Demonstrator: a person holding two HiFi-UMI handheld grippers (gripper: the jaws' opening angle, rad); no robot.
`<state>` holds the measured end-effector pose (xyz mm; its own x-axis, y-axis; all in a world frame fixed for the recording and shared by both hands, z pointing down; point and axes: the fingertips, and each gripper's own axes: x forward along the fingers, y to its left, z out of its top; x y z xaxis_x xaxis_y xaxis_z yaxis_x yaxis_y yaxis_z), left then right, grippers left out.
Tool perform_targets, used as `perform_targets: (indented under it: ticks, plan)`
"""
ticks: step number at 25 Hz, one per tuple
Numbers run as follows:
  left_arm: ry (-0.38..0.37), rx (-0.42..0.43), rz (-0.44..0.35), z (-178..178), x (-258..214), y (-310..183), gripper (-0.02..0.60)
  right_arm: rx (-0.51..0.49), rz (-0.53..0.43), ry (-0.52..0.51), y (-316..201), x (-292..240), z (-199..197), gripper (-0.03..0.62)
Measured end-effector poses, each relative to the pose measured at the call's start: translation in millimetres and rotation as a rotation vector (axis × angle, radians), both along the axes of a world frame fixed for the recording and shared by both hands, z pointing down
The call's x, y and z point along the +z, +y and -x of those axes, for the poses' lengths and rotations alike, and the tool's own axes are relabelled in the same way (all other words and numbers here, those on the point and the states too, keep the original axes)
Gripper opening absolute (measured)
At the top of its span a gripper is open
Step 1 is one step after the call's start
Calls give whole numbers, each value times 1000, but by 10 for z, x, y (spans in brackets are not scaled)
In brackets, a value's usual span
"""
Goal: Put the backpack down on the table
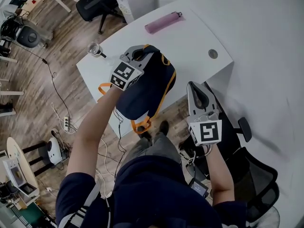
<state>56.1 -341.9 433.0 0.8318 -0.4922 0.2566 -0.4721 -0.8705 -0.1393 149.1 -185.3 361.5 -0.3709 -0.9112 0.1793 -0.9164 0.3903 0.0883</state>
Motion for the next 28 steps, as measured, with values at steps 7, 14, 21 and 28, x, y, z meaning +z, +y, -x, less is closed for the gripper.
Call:
perform_targets:
  ticks: [7, 14, 21, 28]
  plan:
    - [-18, -17, 15, -106, 328, -235, 3, -3, 5, 11, -137, 55, -47, 0]
    - [-34, -18, 45, -223, 613, -411, 3, 2, 19, -3, -211, 124, -104, 0]
    - [-68, -9, 78, -377, 947, -549, 3, 11, 35, -11, -267, 243, -148, 0]
    - [-103, -8, 107, -423, 1204, -636, 3, 19, 38, -8, -409, 359, -172, 0]
